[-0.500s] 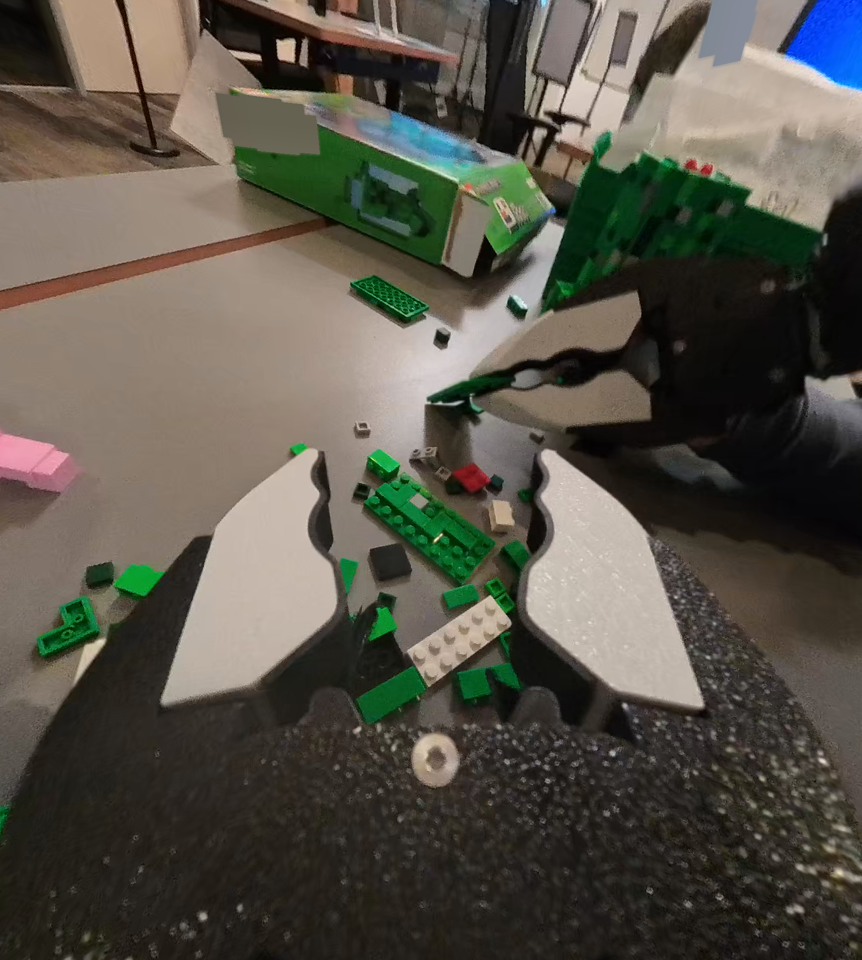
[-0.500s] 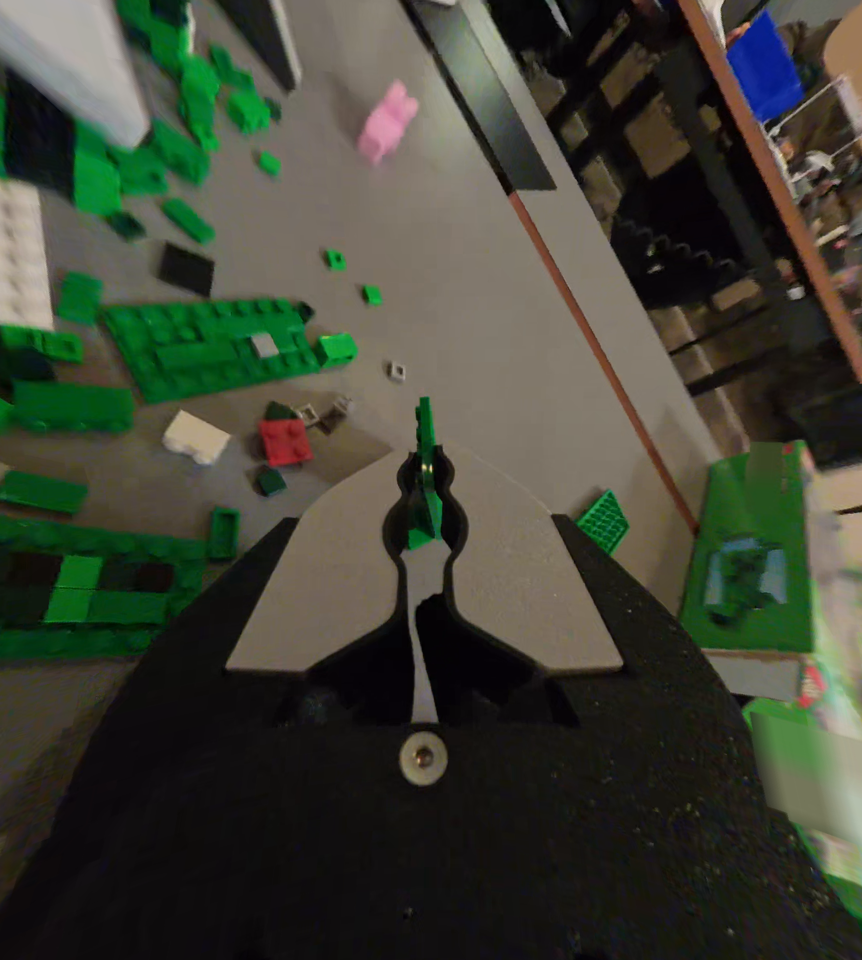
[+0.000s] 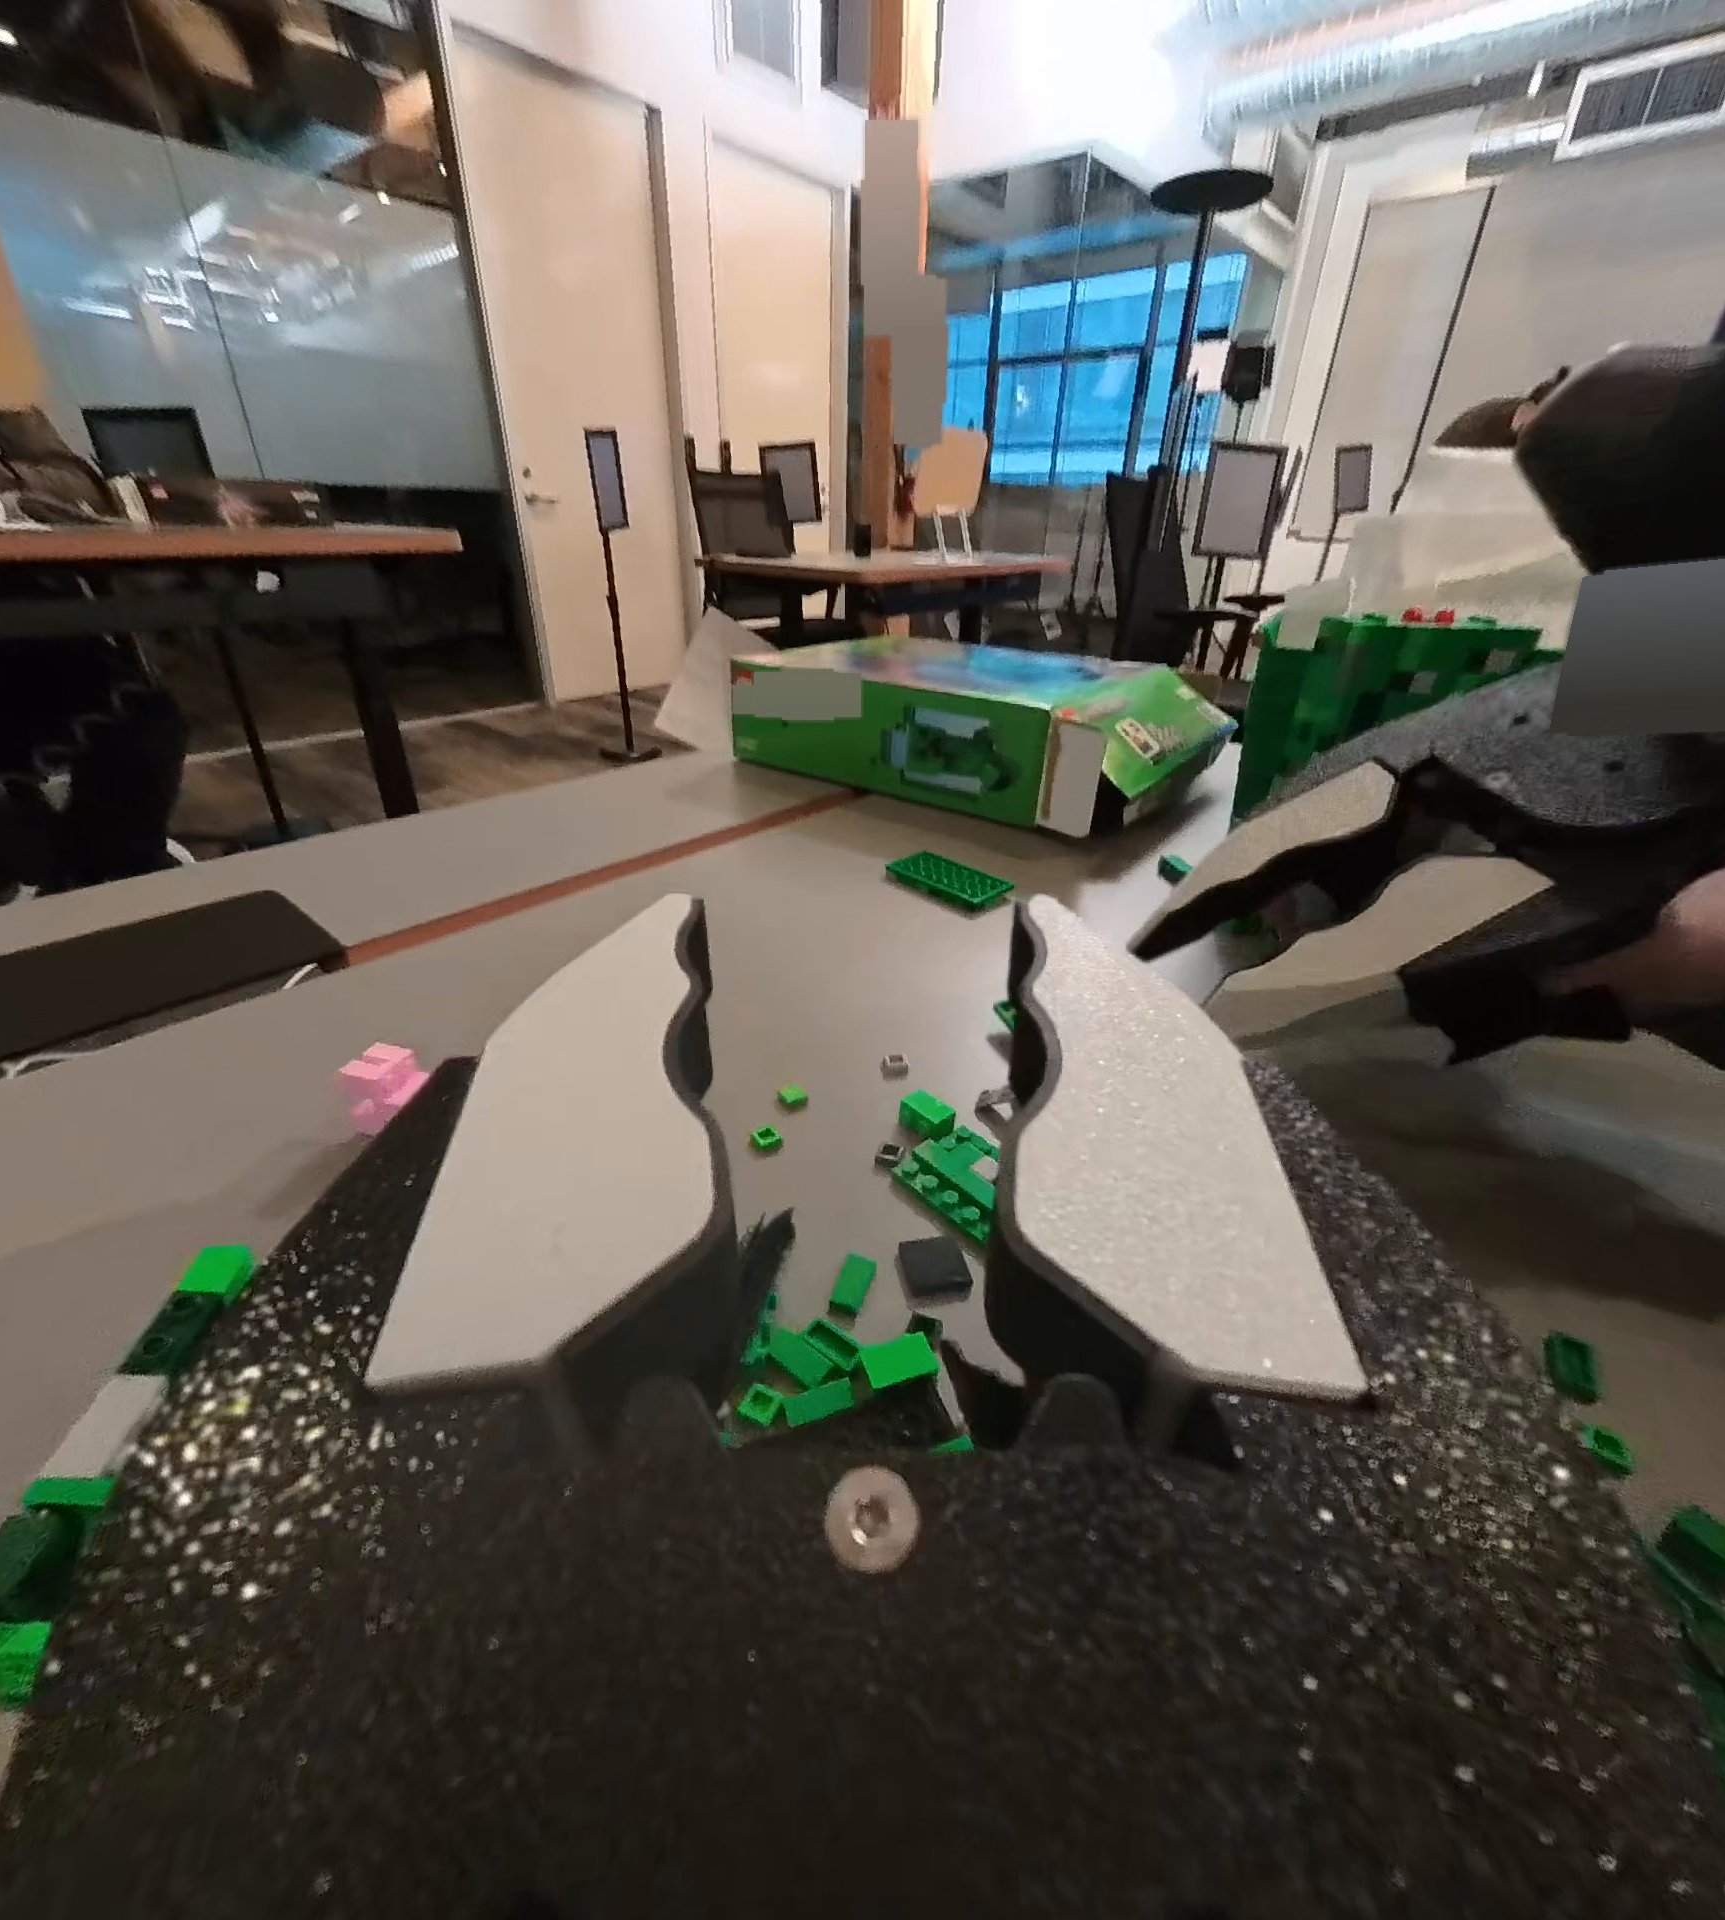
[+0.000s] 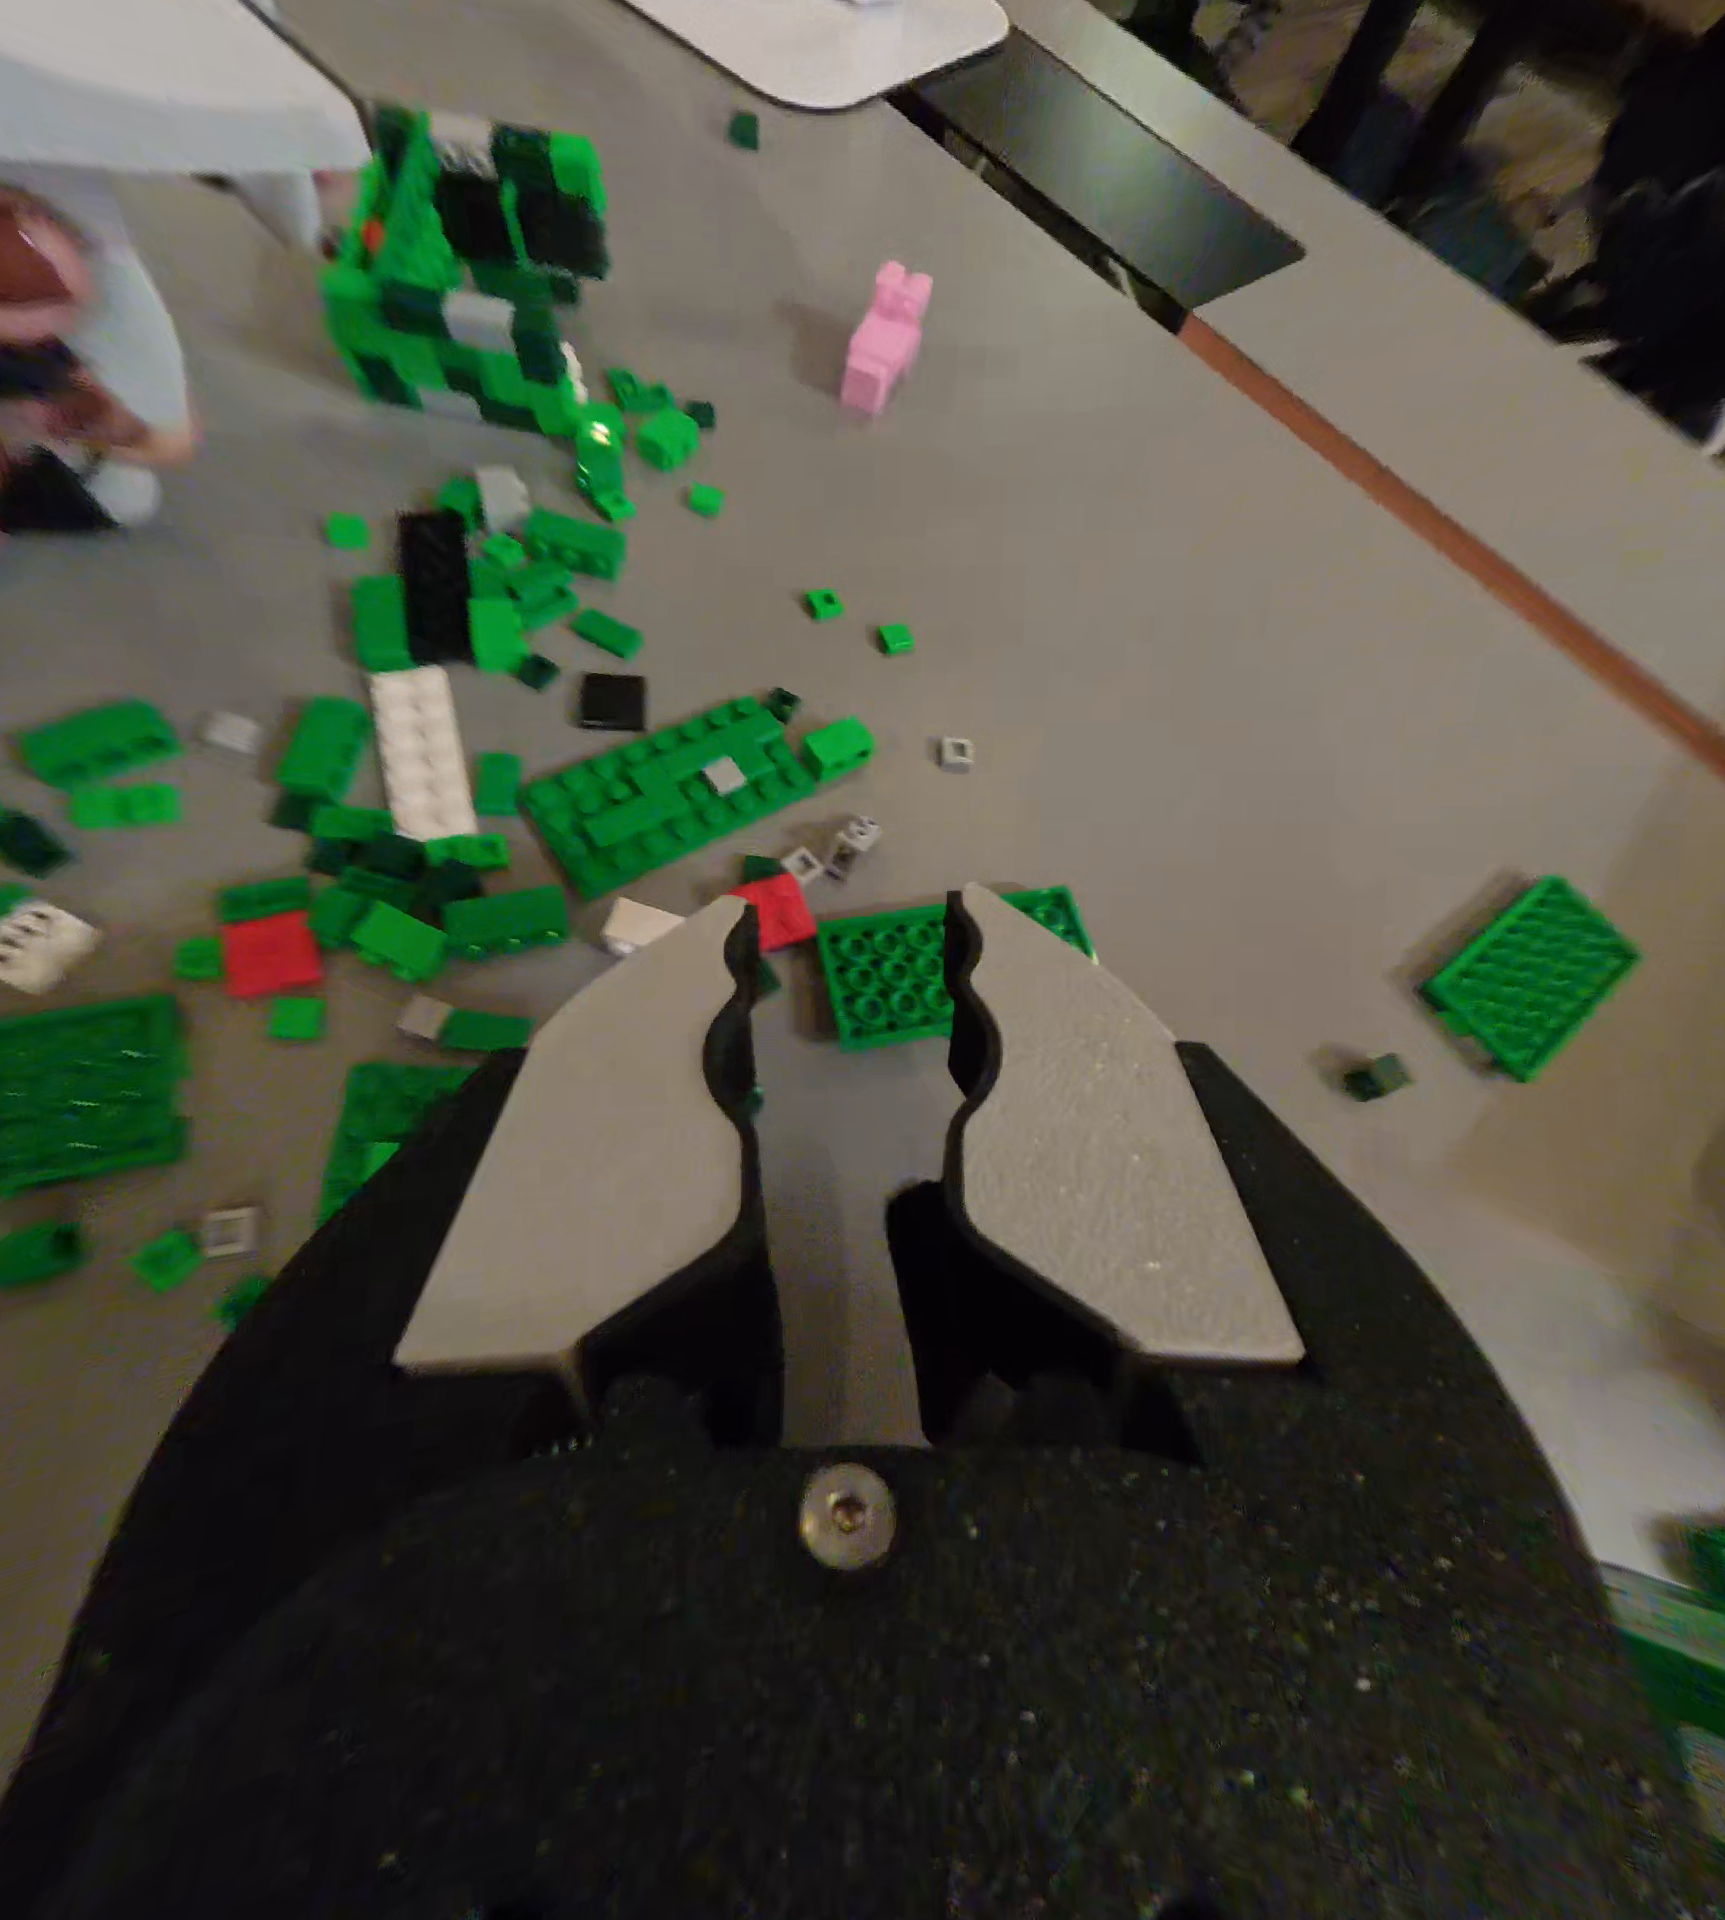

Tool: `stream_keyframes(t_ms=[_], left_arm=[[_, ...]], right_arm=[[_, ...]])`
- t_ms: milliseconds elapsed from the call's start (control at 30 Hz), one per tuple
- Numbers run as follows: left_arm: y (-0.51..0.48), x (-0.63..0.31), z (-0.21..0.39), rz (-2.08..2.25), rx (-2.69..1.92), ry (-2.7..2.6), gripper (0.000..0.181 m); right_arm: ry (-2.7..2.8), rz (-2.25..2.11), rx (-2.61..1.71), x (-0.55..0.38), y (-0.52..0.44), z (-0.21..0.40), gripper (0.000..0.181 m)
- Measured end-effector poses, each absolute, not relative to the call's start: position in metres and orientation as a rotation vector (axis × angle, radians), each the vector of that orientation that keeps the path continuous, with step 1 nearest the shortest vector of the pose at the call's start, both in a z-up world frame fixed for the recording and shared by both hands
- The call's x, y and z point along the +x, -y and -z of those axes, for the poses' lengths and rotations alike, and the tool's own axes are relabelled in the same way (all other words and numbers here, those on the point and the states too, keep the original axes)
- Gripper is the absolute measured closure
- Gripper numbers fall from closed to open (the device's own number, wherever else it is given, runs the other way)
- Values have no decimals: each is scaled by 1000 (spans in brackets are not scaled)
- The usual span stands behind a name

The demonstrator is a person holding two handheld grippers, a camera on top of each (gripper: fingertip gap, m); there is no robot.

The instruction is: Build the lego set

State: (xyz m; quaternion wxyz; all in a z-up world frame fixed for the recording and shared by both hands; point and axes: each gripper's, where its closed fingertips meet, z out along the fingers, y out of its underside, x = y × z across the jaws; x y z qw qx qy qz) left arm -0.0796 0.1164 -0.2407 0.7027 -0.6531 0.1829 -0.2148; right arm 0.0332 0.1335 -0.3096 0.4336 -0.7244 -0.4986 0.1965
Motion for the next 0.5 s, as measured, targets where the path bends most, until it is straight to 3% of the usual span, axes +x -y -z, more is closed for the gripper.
stream_keyframes(t_ms=[200,500], left_arm=[[-117,-86,238,481,-1436,-374,128],[-112,-88,237,507,-1422,-379,132]], right_arm=[[1156,-831,-1985,5,-109,317,146],[1133,-515,-2387,-24,-116,353,136]])
